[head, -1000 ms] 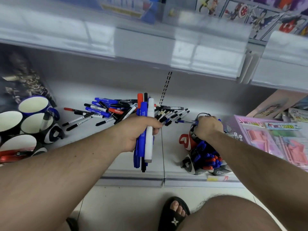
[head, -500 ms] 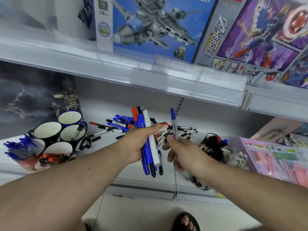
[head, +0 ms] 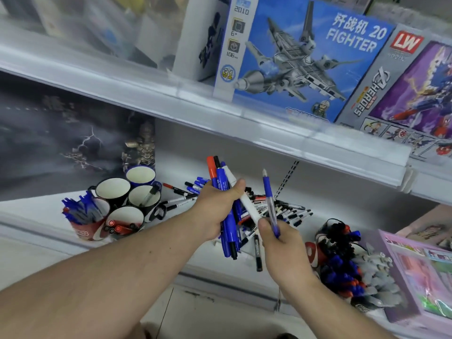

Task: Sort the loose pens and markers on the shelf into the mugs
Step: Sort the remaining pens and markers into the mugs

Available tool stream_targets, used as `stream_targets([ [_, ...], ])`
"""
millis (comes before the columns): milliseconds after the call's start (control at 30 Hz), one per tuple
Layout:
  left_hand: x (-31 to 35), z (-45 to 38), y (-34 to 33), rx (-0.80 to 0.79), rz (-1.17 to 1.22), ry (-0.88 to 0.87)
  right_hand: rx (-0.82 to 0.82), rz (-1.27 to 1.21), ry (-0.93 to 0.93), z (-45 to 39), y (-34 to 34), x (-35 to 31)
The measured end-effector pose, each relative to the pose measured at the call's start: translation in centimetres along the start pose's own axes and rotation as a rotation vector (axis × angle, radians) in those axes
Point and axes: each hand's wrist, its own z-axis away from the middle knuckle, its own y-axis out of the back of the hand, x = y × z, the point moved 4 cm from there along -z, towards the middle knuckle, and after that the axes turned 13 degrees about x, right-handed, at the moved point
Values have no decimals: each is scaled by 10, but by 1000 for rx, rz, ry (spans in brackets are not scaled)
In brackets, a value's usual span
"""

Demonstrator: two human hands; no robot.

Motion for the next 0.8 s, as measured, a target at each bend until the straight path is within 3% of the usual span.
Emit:
stream_targets([
  [133, 5, -6, 44, 55, -61, -9, -7, -50, -1, -2, -15, -16],
  [300, 27, -17, 117, 237, -148, -31, -1, -193, -40, -8, -44, -27],
  [500, 50, -20, 174, 341, -153, -17, -67, -180, -29, -8, -73, -15],
  [633, 38, -29, 168, 292, -205, 6, -57, -176, -48, -11, -79, -6],
  [800, 12, -36, 105, 104, -267, 42, 25, -95, -90, -33, -51, 12],
])
